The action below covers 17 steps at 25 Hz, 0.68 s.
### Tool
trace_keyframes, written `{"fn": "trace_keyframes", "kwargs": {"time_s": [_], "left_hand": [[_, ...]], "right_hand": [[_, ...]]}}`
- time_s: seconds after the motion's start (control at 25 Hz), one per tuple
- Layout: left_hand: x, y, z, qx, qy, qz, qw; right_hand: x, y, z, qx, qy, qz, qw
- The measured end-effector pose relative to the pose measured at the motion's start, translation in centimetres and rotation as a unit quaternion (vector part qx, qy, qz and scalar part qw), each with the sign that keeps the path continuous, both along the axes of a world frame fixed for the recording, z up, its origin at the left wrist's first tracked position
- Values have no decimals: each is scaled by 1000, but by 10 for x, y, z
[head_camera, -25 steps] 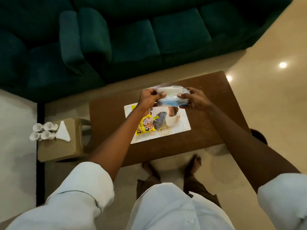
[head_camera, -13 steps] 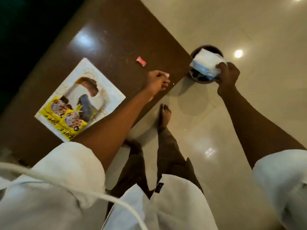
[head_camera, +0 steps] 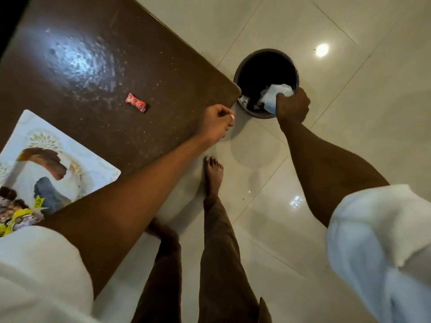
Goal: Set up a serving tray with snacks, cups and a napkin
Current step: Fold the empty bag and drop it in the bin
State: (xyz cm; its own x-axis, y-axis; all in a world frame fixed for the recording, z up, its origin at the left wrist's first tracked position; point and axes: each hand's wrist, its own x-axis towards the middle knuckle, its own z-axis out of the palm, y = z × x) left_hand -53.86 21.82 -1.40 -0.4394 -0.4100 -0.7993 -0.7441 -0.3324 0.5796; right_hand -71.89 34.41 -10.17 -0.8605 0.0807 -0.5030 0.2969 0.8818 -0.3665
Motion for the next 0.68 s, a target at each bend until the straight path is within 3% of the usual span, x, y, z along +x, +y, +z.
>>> {"fn": "trace_keyframes", "kwargs": {"time_s": [0.4,0.68], "left_hand": [[-8,14,-14,-10,1,-3,1000],[68,-18,12,-62,10,46,997]], "right_hand": [[-10,11,18,38,7,49,998],[55,-3,68,-62,43,30,997]]}}
